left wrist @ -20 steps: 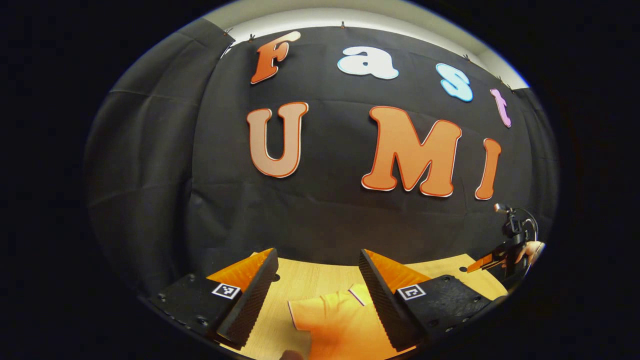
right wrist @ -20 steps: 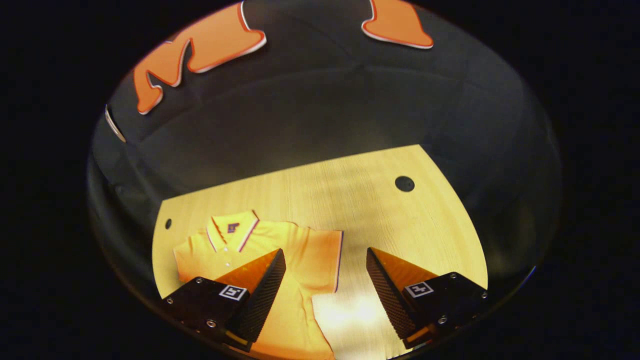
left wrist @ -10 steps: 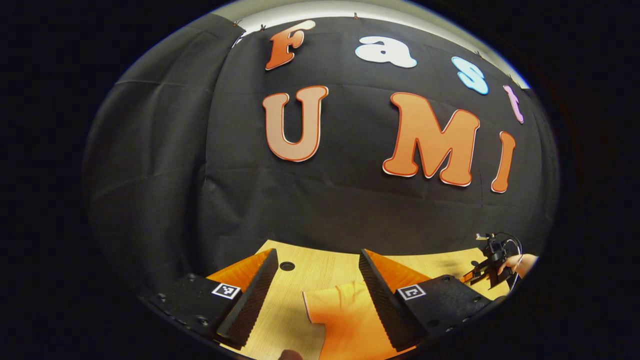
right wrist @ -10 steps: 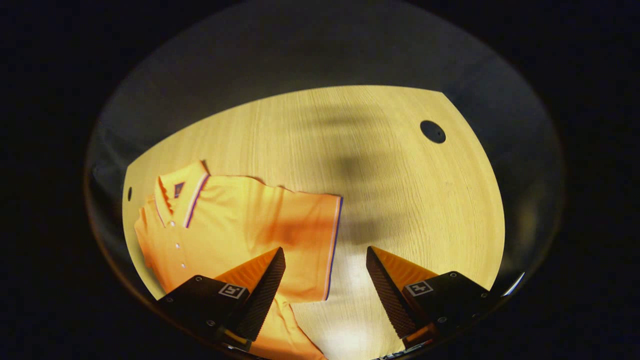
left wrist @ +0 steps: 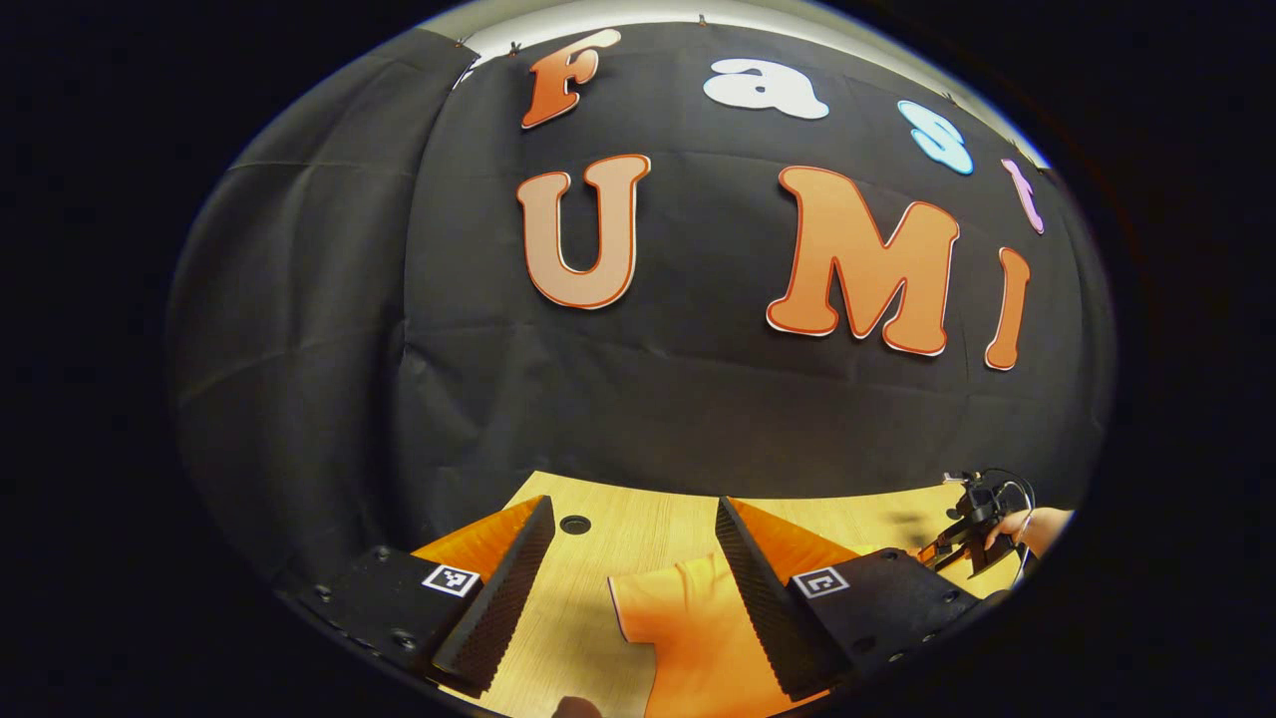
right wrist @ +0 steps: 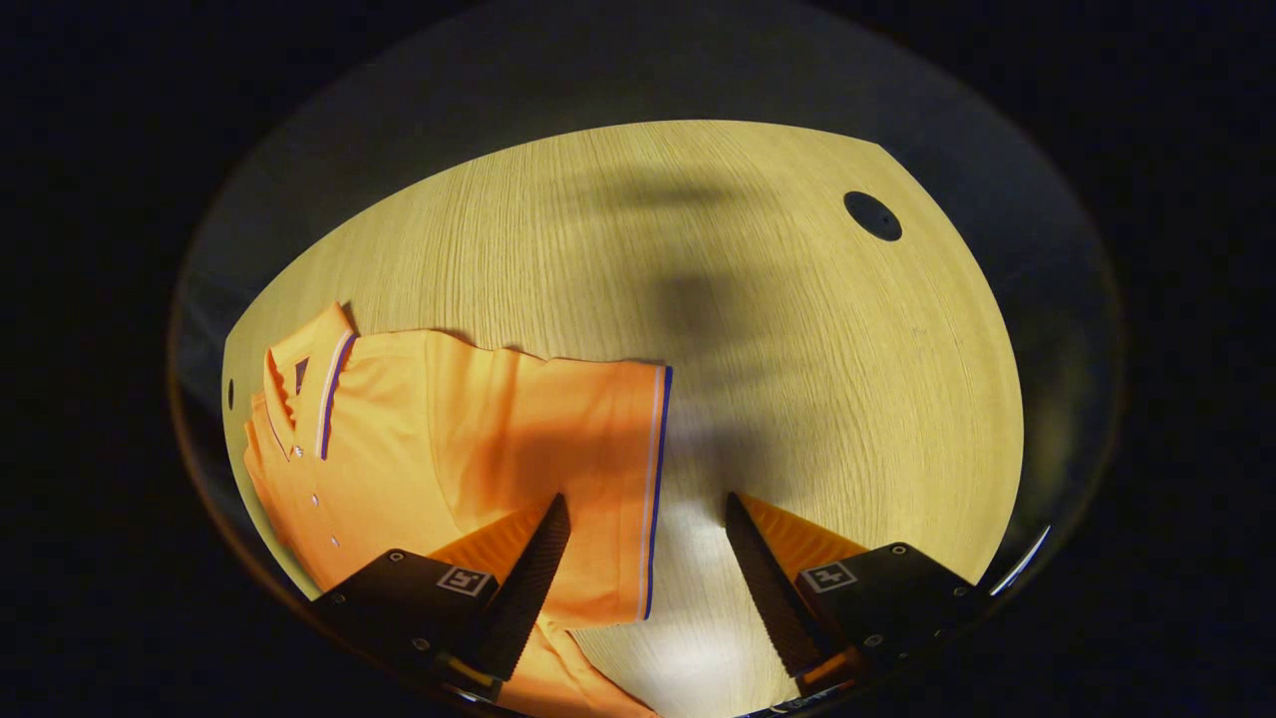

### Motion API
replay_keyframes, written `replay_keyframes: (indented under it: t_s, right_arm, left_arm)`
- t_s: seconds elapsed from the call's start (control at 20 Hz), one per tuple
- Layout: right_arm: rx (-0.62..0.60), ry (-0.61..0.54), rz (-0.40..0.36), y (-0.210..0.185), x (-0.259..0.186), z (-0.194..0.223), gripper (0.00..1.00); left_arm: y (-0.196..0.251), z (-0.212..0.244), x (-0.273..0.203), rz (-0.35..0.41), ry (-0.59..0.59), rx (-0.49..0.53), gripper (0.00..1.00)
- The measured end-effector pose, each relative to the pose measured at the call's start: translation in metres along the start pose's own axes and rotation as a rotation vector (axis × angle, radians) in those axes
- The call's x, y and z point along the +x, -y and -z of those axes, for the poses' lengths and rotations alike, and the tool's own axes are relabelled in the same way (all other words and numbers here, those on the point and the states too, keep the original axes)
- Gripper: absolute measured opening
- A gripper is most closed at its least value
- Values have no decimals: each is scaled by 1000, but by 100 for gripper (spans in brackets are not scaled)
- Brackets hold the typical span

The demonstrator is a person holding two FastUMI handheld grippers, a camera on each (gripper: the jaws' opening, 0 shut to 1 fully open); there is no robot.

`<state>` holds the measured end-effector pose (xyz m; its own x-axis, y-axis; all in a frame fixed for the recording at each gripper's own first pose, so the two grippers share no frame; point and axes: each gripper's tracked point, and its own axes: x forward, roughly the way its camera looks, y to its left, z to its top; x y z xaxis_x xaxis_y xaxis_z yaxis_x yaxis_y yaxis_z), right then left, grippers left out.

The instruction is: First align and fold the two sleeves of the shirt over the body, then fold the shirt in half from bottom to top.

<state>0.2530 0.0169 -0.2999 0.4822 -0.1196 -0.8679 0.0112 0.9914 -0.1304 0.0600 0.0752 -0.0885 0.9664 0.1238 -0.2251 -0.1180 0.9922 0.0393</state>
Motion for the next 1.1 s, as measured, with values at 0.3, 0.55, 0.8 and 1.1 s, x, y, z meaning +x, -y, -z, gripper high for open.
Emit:
replay_keyframes:
  t_s: [0.3,0.55,0.8,1.1]
  right_arm:
    - [5,24,3,-14,-1,1,75]
    - [28,24,1,-24,-4,1,40]
    - [-18,72,-16,-28,-4,0,17]
    - [54,89,-31,-30,-2,1,0]
  left_arm:
    - [-4,5,4,2,-12,-23,98]
    - [-15,5,-2,-3,-2,-38,98]
    - [-33,2,-13,-23,10,-50,98]
    - [-48,0,-26,-37,22,-62,96]
